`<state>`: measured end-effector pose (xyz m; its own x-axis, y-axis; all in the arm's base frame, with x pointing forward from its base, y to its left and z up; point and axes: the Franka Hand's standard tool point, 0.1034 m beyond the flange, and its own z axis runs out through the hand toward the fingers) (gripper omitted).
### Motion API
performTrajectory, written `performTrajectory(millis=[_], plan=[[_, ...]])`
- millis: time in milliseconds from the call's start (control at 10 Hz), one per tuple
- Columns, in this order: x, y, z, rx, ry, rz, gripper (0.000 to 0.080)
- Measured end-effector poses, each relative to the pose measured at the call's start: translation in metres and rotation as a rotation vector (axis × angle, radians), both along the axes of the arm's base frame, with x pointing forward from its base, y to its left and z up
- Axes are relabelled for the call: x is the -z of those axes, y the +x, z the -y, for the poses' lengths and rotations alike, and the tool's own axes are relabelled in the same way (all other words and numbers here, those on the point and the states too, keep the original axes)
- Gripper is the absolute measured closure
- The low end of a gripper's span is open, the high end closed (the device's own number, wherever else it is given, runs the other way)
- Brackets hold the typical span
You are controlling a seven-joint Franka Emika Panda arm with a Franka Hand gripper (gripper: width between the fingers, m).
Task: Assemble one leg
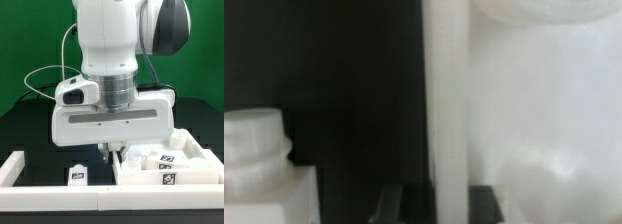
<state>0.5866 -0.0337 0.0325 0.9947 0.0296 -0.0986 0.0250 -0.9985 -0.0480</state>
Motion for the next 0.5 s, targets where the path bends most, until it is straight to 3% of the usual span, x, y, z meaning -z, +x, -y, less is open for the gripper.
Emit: performTrajectory(millis=[100, 300, 500], plan=[[0.003, 0.0, -0.005, 0.045, -0.005, -0.005, 0.0745], [0.023, 0.003, -0.013, 0.085, -0.027, -0.003, 0.0745], [0.023, 0.003, -0.013, 0.098, -0.041, -0.011, 0.0745]])
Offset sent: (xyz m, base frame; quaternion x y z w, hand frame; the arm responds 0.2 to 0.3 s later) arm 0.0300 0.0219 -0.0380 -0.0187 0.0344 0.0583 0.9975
